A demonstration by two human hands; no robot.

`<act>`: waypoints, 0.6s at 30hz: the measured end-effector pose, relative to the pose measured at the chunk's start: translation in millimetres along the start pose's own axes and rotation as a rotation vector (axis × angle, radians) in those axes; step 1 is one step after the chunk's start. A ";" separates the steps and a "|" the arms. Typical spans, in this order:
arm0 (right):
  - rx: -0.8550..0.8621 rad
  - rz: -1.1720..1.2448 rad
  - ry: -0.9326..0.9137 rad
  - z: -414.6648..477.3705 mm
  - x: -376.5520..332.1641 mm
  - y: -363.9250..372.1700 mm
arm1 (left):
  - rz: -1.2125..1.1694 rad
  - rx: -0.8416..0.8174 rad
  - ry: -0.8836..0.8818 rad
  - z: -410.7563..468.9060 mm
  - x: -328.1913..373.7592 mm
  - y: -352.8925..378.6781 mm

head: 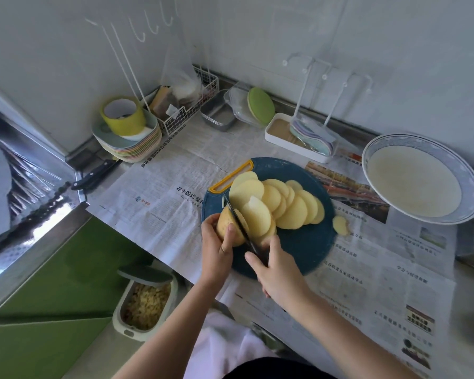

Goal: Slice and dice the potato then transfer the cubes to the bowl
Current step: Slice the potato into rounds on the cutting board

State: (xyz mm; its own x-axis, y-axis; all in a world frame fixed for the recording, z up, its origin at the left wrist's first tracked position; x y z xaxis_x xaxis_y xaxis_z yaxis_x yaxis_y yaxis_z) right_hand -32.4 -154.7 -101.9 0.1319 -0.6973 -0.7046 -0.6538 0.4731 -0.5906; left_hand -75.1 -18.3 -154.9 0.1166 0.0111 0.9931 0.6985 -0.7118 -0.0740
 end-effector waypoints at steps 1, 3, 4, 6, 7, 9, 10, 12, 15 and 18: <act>0.044 -0.061 -0.074 -3.2 -1.6 0.7 | 0.002 -0.009 -0.002 0.0 1.6 -0.2; 0.074 -0.160 -0.210 -6.2 -5.5 0.9 | -0.001 -0.028 -0.009 0.7 4.0 -0.7; 0.069 -0.200 -0.247 -5.0 -5.7 0.7 | -0.009 -0.043 -0.023 1.2 5.1 -1.2; 0.042 -0.273 -0.263 0.0 -4.3 -0.7 | -0.011 -0.089 -0.048 1.9 8.7 -3.1; 0.021 -0.302 -0.255 2.4 -3.5 -1.8 | -0.013 -0.116 -0.059 2.0 10.6 -4.3; -0.010 -0.320 -0.233 5.6 -3.4 -3.9 | -0.054 -0.166 -0.094 1.6 15.3 -6.9; -0.020 -0.302 -0.224 6.3 -4.2 -5.0 | -0.082 -0.180 -0.122 1.6 16.9 -8.6; -0.032 -0.256 -0.201 7.5 -5.4 -7.7 | -0.128 -0.193 -0.189 2.5 18.1 -12.8; -0.038 -0.215 -0.167 11.2 -2.4 -13.3 | -0.143 -0.247 -0.329 9.6 13.8 -20.4; -0.049 -0.261 -0.177 9.3 -3.5 -17.0 | -0.154 -0.309 -0.445 18.1 13.9 -26.8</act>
State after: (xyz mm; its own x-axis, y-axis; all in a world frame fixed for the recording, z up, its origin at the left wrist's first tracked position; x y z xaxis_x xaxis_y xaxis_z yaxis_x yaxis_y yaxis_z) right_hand -14.8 -155.3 -93.1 0.4252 -0.6850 -0.5916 -0.6150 0.2609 -0.7441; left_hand -79.4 13.7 -140.8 0.3628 0.3787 0.8514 0.4999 -0.8502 0.1651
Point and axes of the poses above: each hand's wrist, its own z-axis towards the middle knuckle, its own y-axis out of the palm, x = y × z, the point moved 2 cm from there along z, towards the middle knuckle, and after that the axes turned 7 degrees about -z, right-handed, at the moved point
